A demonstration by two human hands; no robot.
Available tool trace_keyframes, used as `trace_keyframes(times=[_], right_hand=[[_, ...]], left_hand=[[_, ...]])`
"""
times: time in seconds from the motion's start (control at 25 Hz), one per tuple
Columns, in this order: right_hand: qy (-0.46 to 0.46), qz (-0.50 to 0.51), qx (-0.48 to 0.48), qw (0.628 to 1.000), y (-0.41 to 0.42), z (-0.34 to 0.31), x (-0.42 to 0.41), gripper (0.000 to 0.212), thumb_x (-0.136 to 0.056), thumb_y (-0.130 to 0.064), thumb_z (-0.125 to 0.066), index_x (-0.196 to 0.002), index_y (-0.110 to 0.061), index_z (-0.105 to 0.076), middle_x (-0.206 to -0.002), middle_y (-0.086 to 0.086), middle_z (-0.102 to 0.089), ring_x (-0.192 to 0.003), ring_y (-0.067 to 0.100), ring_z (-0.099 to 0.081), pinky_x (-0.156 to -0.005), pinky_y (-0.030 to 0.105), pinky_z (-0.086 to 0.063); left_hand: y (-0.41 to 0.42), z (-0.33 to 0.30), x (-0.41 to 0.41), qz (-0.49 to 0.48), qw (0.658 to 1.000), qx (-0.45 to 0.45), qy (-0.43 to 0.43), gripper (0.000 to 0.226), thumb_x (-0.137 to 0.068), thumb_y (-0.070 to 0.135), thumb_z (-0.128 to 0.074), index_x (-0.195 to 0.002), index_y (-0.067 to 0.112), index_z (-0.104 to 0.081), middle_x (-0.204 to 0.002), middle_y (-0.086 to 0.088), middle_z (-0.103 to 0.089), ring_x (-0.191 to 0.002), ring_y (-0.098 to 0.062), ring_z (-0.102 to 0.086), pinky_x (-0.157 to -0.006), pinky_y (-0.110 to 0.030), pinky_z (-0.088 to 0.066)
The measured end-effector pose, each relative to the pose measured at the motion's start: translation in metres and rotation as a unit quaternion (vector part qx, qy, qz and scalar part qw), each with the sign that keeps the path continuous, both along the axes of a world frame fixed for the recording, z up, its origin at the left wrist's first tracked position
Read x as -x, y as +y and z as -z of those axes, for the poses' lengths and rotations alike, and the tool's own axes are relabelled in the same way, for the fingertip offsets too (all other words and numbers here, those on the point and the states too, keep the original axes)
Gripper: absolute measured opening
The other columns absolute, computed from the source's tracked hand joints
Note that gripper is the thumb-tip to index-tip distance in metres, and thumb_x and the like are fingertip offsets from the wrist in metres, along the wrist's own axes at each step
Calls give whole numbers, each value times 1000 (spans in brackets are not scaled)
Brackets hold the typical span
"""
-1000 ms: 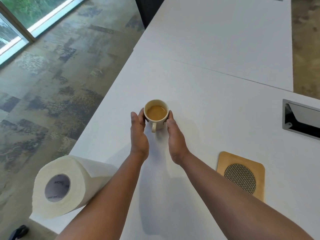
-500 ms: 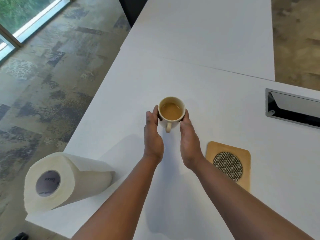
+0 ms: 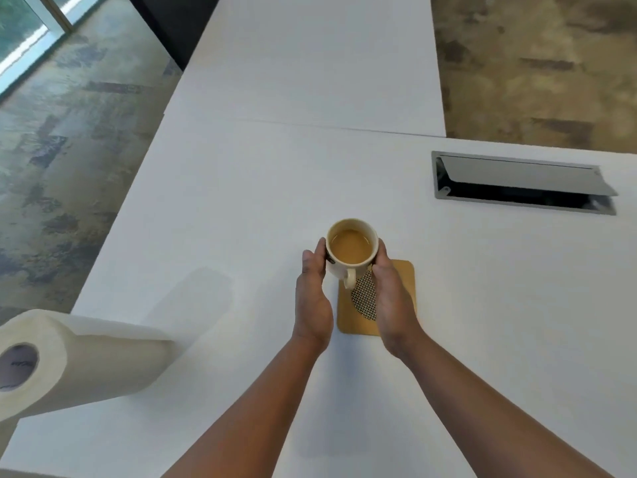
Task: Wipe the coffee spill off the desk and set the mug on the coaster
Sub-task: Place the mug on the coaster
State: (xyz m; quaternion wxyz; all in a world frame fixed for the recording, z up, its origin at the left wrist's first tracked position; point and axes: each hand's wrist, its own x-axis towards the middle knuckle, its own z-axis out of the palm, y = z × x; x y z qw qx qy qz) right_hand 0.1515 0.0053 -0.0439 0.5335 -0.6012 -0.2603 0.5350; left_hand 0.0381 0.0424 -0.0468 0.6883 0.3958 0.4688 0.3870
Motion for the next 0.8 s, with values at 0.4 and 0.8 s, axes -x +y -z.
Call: trace_keyframes(times=[0.4,0.8], right_hand=[[-30,-12,-13,999,-59,14,-32,47,-108,-19,-24,-146,-39,-45,-145,-17,-53,-139,2,-41,-113,31,-30],[-33,-14,9,999,-67,28,-39,53,-101,-31,-28,-152,-42,-36,-147,-26,-48,-136,-8,-40,-111,20,-32]], left_hand=[[-43,13,-23,83,996,7,26,73,-100,61,-12,-153,24,-45,-152,11,-53,-148,-4,-36,-127,-43,-18],[-48,26,-22,89,994,-1,63,78,-97,68,-15,-152,22,-47,-148,12,-57,-143,-2,-42,-126,-42,-22]])
